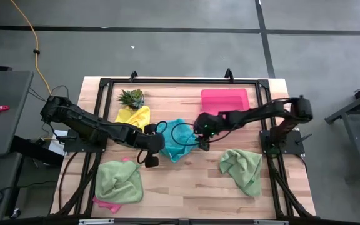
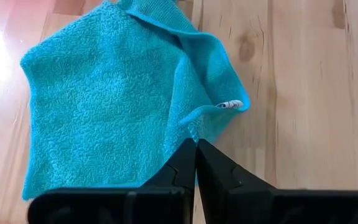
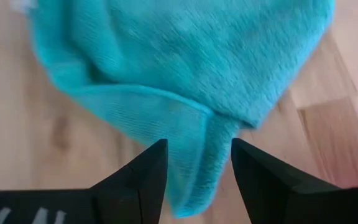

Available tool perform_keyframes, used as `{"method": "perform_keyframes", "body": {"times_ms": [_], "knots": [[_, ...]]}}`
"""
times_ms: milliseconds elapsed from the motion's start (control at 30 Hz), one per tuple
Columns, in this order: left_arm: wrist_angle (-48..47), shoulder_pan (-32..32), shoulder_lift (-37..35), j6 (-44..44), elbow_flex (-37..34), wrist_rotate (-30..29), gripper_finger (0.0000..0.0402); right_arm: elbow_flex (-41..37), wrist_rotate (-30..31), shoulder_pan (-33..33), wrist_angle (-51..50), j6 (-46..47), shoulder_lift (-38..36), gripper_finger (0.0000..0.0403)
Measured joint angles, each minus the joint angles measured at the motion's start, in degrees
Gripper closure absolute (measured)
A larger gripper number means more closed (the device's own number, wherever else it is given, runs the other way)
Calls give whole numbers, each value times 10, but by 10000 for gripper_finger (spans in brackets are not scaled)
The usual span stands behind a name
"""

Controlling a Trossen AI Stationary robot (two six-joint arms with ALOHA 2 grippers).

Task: Fold microfiber towels
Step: Fold the blue microfiber cloth

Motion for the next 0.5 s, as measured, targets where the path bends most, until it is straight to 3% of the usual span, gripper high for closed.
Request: {"method": "perform_keyframes", "body": {"times_ms": [100, 267, 500], "knots": [[0, 0, 0, -3, 0, 0, 401, 0, -7, 0, 0, 0, 15, 233], [1, 0, 0, -6, 0, -15, 401, 0, -103, 6, 1, 16, 17, 233], [2, 0, 0, -6, 0, -30, 401, 0, -175, 25, -12, 26, 17, 233]]}}
